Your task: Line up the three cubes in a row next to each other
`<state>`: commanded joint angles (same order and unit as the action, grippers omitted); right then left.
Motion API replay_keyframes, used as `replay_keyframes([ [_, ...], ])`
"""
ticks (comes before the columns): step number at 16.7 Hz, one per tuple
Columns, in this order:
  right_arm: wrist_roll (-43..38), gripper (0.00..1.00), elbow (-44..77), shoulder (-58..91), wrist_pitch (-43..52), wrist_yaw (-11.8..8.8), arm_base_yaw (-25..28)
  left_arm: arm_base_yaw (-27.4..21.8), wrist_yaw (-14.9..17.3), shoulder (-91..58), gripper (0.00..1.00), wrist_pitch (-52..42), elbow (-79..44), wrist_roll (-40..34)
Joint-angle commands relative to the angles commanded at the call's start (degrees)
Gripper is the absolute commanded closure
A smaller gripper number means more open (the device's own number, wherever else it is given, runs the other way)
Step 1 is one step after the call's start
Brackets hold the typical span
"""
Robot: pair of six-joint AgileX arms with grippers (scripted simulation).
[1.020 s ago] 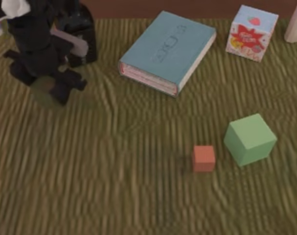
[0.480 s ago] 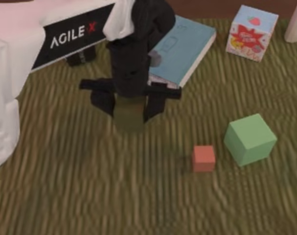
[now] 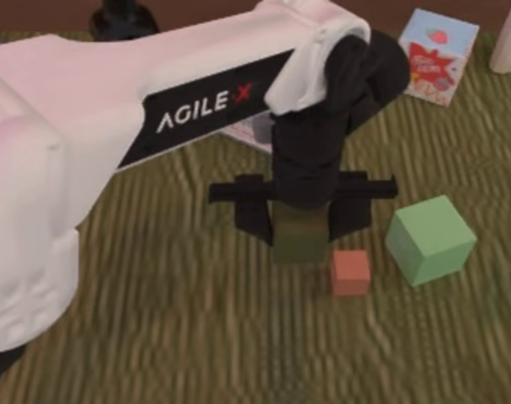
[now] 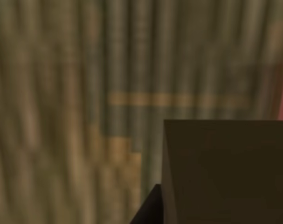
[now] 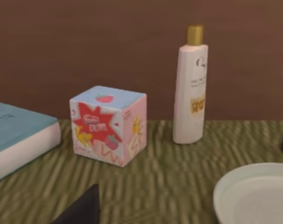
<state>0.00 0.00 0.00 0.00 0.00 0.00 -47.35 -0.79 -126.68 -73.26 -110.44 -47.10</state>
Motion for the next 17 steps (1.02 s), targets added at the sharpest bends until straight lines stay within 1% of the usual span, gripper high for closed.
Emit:
replay_keyframes([
  [6, 0.0, 0.0, 0.0, 0.0, 0.0, 0.0, 0.0, 0.18, 0.05, -0.22, 1.0, 1.03, 0.91, 0.15],
  [13, 0.0, 0.0, 0.0, 0.0, 0.0, 0.0, 0.0, 0.28, 0.01, -2.74, 1.0, 13.17, 10.22, 0.31],
  [17, 0.0, 0.0, 0.0, 0.0, 0.0, 0.0, 0.0, 0.29, 0.03, -3.03, 1.0, 14.11, 11.07, 0.3],
])
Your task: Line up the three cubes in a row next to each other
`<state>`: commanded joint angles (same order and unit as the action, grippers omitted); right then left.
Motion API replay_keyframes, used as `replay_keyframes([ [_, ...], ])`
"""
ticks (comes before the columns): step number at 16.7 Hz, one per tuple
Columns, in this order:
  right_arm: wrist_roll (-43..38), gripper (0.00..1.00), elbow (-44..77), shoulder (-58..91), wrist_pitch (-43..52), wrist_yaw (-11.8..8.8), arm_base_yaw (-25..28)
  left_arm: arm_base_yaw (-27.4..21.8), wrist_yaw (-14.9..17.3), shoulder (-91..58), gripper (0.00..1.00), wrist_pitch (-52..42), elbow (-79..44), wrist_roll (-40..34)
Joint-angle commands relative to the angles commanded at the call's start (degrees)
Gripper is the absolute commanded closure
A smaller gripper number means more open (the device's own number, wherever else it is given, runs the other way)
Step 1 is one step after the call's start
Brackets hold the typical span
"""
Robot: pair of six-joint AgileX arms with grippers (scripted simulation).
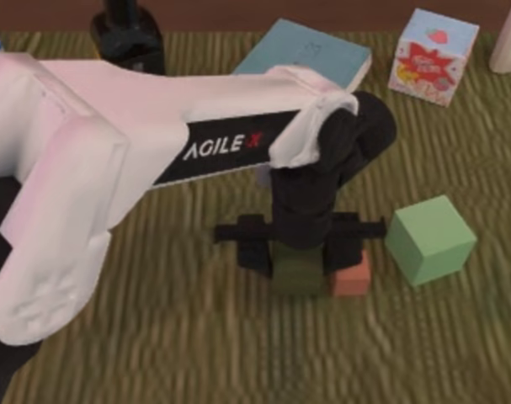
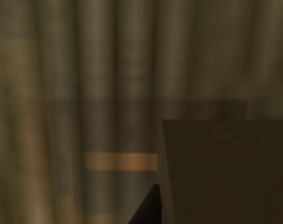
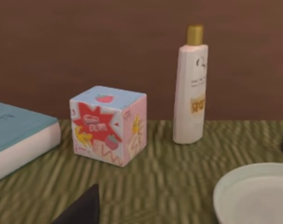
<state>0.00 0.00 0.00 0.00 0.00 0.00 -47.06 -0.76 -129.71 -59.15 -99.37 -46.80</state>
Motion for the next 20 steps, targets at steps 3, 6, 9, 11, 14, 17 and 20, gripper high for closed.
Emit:
replay_keyframes([
  [3, 0.0, 0.0, 0.0, 0.0, 0.0, 0.0, 0.0, 0.0, 0.0, 0.0, 0.85, 0.0, 0.0, 0.0],
  [6, 0.0, 0.0, 0.0, 0.0, 0.0, 0.0, 0.0, 0.0, 0.0, 0.0, 0.62, 0.0, 0.0, 0.0],
  [9, 0.0, 0.0, 0.0, 0.0, 0.0, 0.0, 0.0, 0.0, 0.0, 0.0, 0.4, 0.0, 0.0, 0.0],
  [11, 0.0, 0.0, 0.0, 0.0, 0.0, 0.0, 0.0, 0.0, 0.0, 0.0, 0.25, 0.0, 0.0, 0.0],
  [14, 0.0, 0.0, 0.0, 0.0, 0.0, 0.0, 0.0, 0.0, 0.0, 0.0, 0.02, 0.0, 0.0, 0.0],
  [17, 0.0, 0.0, 0.0, 0.0, 0.0, 0.0, 0.0, 0.0, 0.0, 0.0, 0.0, 0.0, 0.0, 0.0],
  [20, 0.0, 0.0, 0.0, 0.0, 0.0, 0.0, 0.0, 0.0, 0.0, 0.0, 0.0, 0.0, 0.0, 0.0],
])
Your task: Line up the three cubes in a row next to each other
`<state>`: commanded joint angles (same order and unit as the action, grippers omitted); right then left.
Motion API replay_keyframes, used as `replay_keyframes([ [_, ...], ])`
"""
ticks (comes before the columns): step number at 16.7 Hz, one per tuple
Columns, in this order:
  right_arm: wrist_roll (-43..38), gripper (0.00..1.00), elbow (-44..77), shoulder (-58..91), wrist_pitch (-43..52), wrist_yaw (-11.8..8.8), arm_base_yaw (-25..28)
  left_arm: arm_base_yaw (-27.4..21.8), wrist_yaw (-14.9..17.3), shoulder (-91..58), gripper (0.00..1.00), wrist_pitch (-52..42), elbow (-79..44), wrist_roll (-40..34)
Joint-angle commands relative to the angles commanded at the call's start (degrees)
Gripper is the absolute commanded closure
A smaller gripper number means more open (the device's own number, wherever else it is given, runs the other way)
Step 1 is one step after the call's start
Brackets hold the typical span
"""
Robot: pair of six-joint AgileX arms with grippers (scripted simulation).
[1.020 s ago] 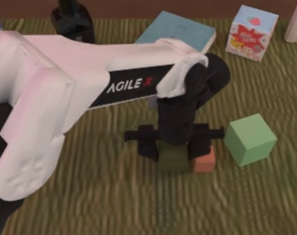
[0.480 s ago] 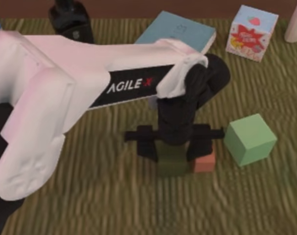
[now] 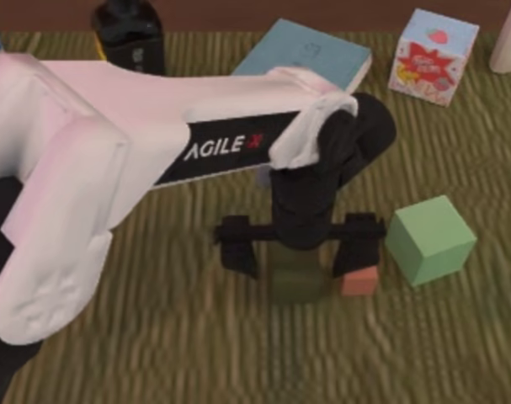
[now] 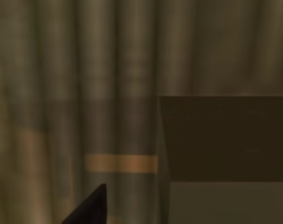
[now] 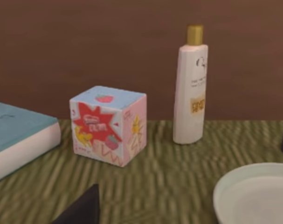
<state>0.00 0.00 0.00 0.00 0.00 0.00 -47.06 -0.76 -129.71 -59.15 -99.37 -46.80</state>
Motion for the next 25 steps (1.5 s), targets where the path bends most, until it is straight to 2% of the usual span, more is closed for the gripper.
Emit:
replay_keyframes([
  [5, 0.0, 0.0, 0.0, 0.0, 0.0, 0.0, 0.0, -0.03, 0.01, 0.15, 0.0, -1.0, -0.94, -0.05],
  [13, 0.0, 0.0, 0.0, 0.0, 0.0, 0.0, 0.0, 0.86, -0.04, 3.05, 0.0, -14.12, -11.09, -0.28],
  [19, -0.04, 0.0, 1.43, 1.44, 1.1, -0.08, 0.44, 1.54, -0.15, 4.59, 0.0, -12.81, -9.36, -0.01],
  [25, -0.34, 0.0, 16.84, 18.11, 12.17, -0.1, 4.1, 10.3, -0.67, 23.6, 0.0, -1.48, 8.01, 4.35],
])
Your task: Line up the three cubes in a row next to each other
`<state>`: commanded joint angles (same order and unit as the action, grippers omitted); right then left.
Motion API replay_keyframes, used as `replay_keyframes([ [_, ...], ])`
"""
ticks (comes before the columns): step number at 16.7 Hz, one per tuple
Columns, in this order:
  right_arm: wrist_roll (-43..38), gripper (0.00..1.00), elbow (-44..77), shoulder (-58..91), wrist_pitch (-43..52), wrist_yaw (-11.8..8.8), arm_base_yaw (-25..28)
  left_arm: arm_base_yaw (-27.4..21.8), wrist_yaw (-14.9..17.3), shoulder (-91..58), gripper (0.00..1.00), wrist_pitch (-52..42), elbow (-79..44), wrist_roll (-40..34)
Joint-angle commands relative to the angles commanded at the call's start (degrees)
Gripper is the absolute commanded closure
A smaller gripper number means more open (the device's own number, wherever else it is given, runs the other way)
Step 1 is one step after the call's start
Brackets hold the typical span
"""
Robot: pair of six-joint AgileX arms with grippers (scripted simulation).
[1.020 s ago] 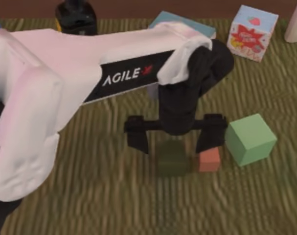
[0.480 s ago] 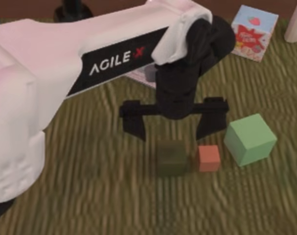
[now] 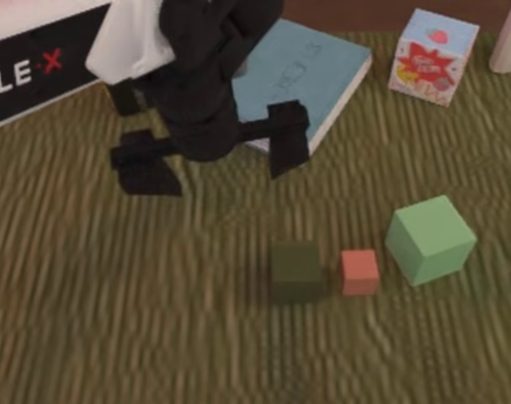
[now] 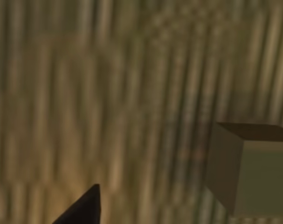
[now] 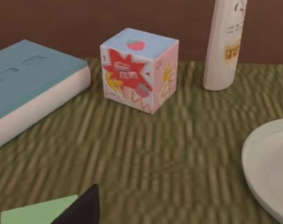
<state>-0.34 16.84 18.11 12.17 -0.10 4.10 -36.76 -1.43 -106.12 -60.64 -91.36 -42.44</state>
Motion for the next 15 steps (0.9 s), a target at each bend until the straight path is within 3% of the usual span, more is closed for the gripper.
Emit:
replay_keyframes([
  [6, -0.1, 0.0, 23.56, 32.59, 18.06, 0.28, 5.54, 12.72, 0.11, 32.34, 0.0, 17.95, 29.15, 10.26],
  [15, -0.24, 0.0, 56.52, 77.06, 43.99, 0.31, 13.86, 30.6, 0.91, 83.84, 0.0, 46.66, 73.25, 31.17],
])
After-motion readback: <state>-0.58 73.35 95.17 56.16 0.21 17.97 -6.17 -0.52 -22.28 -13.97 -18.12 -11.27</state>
